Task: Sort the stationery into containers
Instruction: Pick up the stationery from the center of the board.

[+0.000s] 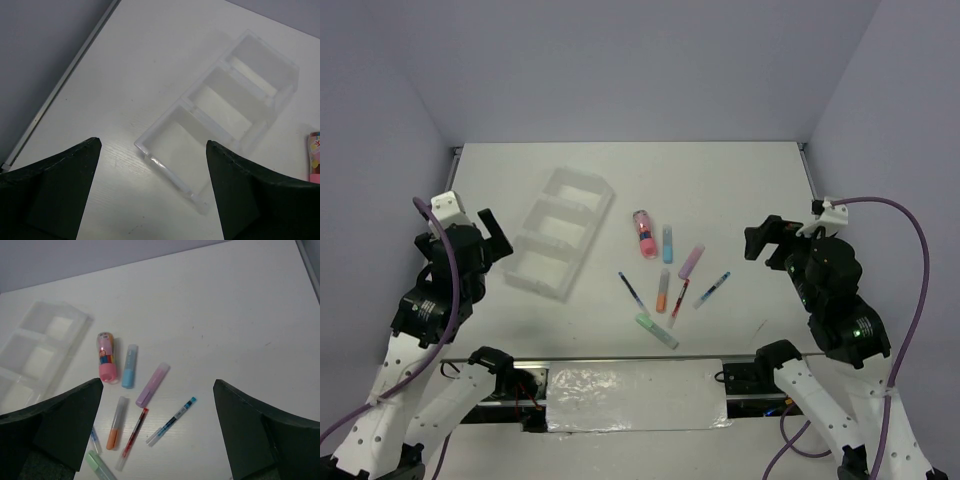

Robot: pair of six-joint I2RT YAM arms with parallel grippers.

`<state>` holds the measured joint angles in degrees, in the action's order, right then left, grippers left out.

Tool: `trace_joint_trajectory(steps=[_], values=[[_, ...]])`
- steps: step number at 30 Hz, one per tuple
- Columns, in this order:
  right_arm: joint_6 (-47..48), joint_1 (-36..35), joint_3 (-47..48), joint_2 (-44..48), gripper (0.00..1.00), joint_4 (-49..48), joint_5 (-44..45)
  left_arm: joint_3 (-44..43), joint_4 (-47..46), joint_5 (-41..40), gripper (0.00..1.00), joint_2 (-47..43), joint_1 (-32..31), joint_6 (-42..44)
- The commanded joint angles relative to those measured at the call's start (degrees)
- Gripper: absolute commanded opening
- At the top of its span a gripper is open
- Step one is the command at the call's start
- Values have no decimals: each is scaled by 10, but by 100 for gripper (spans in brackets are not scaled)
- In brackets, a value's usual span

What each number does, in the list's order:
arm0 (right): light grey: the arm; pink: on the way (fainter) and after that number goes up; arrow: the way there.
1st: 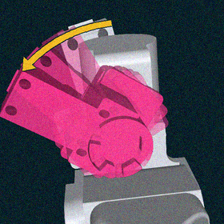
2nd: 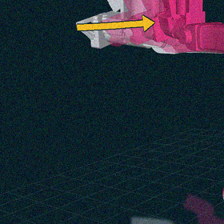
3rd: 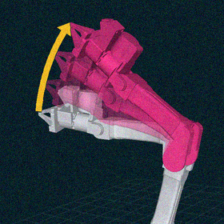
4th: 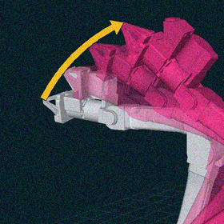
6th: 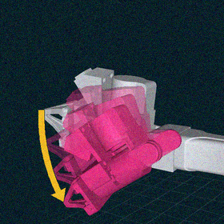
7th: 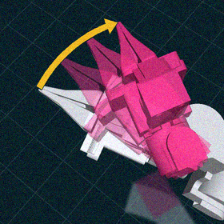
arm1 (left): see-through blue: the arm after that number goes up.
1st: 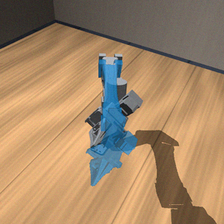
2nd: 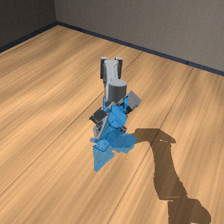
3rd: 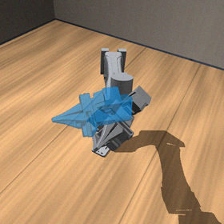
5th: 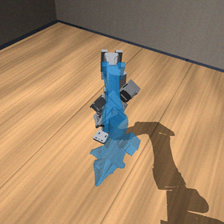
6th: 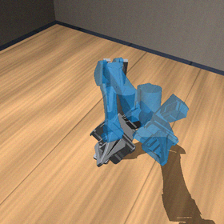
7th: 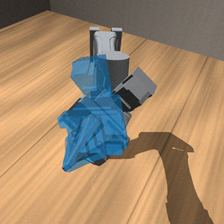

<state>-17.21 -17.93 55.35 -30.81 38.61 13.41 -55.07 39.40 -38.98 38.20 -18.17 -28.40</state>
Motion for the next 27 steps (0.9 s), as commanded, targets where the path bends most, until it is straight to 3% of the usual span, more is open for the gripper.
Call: trace_joint_trajectory(steps=[1,7,10,12,14,15,18,22,23,27], values=[[-11,-6,22,-3,100,-5,30,-4,-21,4,99,-8,2,12],[-12,-6,-21,-14,100,-113,-67,-2,-27,19,99,-3,2,15],[-40,-21,-2,-142,100,-142,-115,-1,-28,23,99,-3,2,15],[-33,-96,52,-298,100,-158,-92,0,-30,22,99,-5,3,17],[-24,-152,158,-415,100,-139,-57,1,-32,24,99,-4,9,19],[-24,-158,194,-521,100,-129,-55,1,-31,23,99,-3,9,19],[-20,-171,312,-686,100,-115,-47,3,-29,27,99,1,10,22],[-5,-177,501,-865,94,-19,-38,6,-34,34,99,7,10,26],[3,-181,521,-891,89,-10,-53,6,-34,37,99,7,10,27],[11,-189,553,-961,83,8,-47,4,-36,46,99,11,11,31]])
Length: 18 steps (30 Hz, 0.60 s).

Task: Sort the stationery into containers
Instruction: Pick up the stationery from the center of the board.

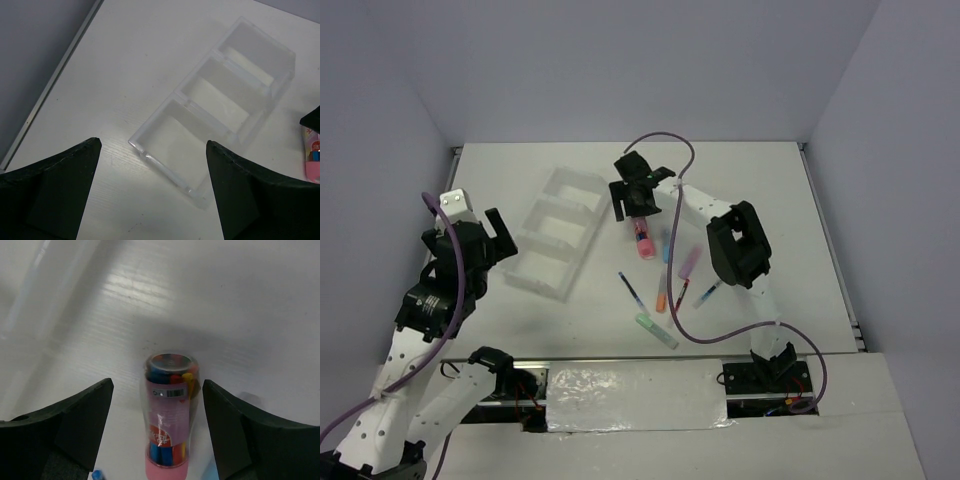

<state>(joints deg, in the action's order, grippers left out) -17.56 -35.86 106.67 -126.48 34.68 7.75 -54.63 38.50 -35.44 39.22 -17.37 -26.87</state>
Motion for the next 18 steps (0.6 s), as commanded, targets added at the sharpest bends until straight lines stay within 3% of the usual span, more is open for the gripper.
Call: trace_joint_trajectory(steps=[1,9,11,13,17,18], values=[[14,-11,33,-13,79,44,10,0,-28,12,99,-1,3,16],[10,-11,-9,-24,69,35,17,1,-31,21,99,-3,4,20],[13,-13,-14,-19,40,36,10,1,-32,24,99,-3,4,21],[24,-15,-26,-7,22,16,5,1,-33,24,99,-4,4,22],[55,-15,24,3,18,39,-3,1,-33,26,99,-3,4,22],[66,-15,32,8,4,40,-11,1,-32,25,99,-4,4,22]])
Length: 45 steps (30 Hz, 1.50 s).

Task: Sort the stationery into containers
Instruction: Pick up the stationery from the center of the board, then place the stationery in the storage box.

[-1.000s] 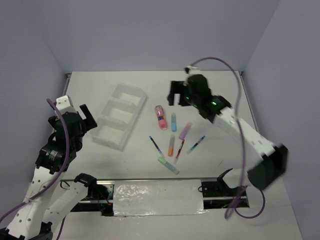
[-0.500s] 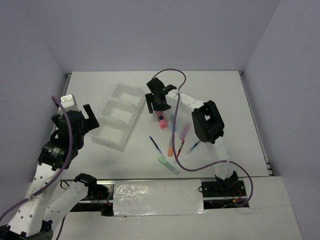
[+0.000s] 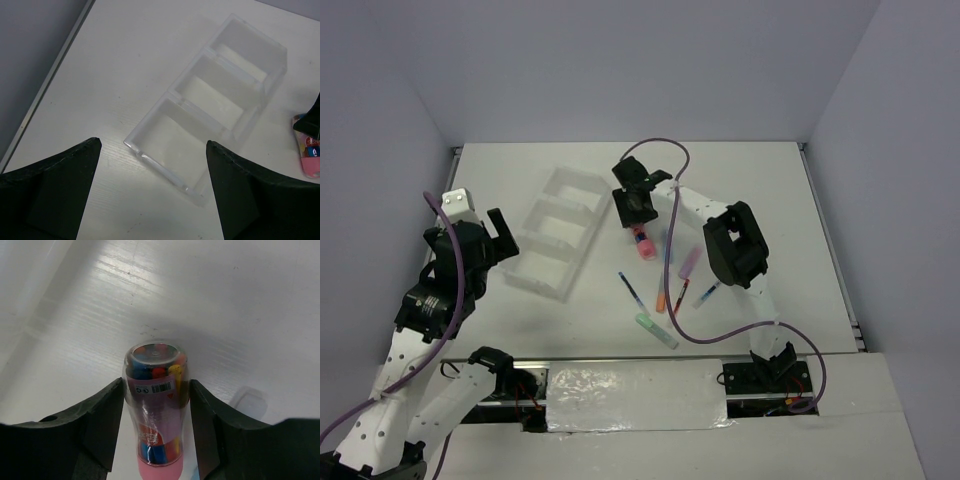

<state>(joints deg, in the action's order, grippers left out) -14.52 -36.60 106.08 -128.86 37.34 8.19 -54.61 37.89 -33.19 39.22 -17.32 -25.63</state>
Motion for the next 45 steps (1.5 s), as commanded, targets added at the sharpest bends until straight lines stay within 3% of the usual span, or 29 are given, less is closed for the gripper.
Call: trace_joint_trajectory(steps=[1,8,14,17,23,27,39,41,43,45], values=[[57,-8,44,39,2,14,-26,1,-26,1,99,-4,4,9],[208,-10,31,128,0,-118,-168,3,-29,8,99,-6,4,10],[315,-9,184,23,0,-140,-229,3,-32,12,99,-7,4,13],[327,-9,256,-34,0,-165,-237,5,-33,12,99,-11,6,13],[338,-13,213,-40,0,-315,-266,5,-36,22,99,-7,7,15],[332,-15,277,-92,2,-311,-283,5,-38,29,99,-8,8,18],[331,-25,316,-155,11,-331,-254,6,-40,36,99,-12,8,20],[327,-26,316,-159,31,-333,-251,6,-40,36,99,-13,8,21],[314,-25,313,-161,85,-340,-232,6,-39,34,99,-13,8,21],[314,-27,317,-158,88,-341,-225,7,-39,33,99,-13,8,21]])
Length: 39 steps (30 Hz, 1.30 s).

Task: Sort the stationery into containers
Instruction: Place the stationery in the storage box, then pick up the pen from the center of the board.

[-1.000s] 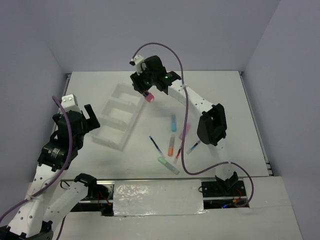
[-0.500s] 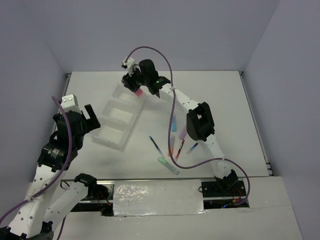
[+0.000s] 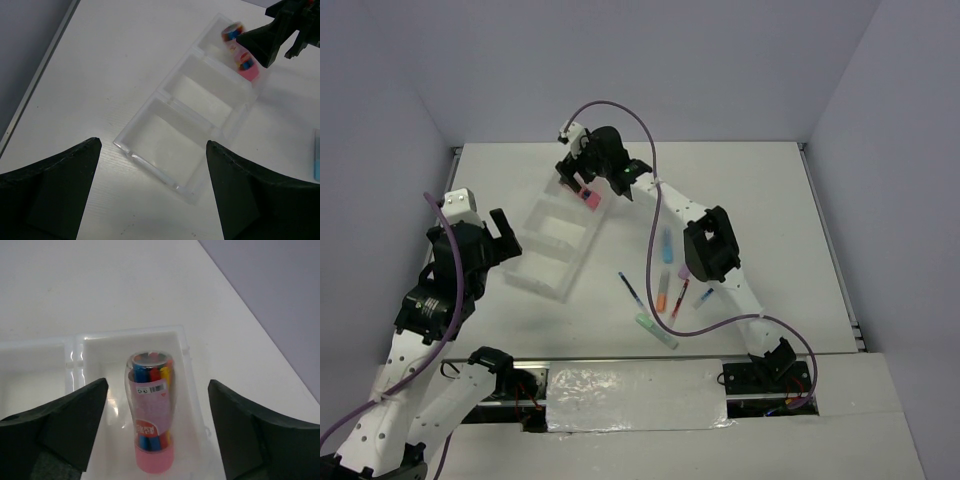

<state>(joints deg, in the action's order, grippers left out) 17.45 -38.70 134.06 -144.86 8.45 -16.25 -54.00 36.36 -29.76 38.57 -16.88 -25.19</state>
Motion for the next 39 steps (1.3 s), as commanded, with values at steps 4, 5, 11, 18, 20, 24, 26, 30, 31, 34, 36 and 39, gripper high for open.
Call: trace_joint_trajectory(steps=[4,5,11,18,20,24,26,30,31,34,36,39], values=[[-15,-6,51,25,100,-42,37,2,-24,-1,99,-4,4,16],[-25,-6,49,49,100,-43,47,2,-24,-1,99,-3,4,16],[-220,13,-65,222,95,79,371,0,-22,-10,99,1,4,14],[-365,50,-396,400,72,200,357,-5,-19,5,99,20,7,12],[-378,50,-429,404,71,200,351,-6,-16,3,99,20,8,12],[-385,61,-469,380,68,204,344,-1,-18,3,99,11,9,13],[-392,70,-479,361,66,206,340,0,-19,4,99,10,8,14],[-407,80,-514,347,63,188,312,-1,-16,7,99,17,9,15],[-408,79,-521,339,63,185,308,-1,-17,7,99,19,9,15],[-410,79,-535,323,60,181,296,-1,-17,9,99,20,9,16],[-416,79,-549,314,55,170,286,-1,-17,10,99,19,9,16],[-422,79,-558,303,45,165,263,-1,-17,8,99,17,8,16]])
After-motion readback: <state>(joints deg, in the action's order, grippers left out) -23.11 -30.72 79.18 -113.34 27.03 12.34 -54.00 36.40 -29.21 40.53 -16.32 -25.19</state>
